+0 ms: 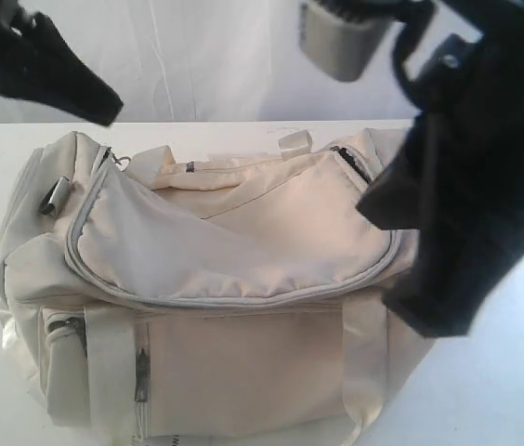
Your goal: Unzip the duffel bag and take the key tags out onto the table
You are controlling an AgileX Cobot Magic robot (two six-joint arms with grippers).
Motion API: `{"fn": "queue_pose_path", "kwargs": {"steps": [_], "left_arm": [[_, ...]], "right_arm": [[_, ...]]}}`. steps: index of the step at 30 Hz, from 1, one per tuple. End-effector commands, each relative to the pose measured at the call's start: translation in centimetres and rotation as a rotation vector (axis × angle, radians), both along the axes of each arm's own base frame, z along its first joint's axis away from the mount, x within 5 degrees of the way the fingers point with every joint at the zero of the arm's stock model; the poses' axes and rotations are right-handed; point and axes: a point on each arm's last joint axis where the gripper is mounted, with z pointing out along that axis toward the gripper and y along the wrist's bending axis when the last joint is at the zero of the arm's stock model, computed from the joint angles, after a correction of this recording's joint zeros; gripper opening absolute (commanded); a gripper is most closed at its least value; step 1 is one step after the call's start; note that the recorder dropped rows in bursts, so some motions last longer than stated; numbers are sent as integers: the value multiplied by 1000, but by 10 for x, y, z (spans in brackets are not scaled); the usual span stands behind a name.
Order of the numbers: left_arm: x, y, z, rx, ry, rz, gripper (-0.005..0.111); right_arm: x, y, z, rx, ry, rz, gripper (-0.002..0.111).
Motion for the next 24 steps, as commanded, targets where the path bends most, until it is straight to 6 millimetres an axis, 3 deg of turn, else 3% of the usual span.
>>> {"fn": "queue_pose_path", "kwargs": {"steps": [1,3,6,8,11,13,16,24], "left_arm": [[-35,-33,-23,11,92,-265,0],[-53,-54,-32,85,76,-406,0],[-62,-76,-45,288,9,-386,0],[-65,-85,-49,427,-84,-378,0],[-78,-107,-50,487,-261,-543,3],[-75,-110,-52,513,-308,-605,22],[-60,-112,-67,620,-319,-588,68],[-33,-126,-97,726,-316,-538,64]], "right_arm": [[-19,-23,-9,41,-11,-66,0],[-24,-29,-15,40,-10,-74,0],[-26,-34,-26,22,-29,-87,0],[-22,-36,-33,9,-44,-131,0],[-13,-45,-44,-48,-106,-258,0],[-11,-48,-50,-71,-127,-305,0],[-11,-49,-60,-97,-104,-316,0],[-14,-53,-63,-105,-110,-315,0]]}}
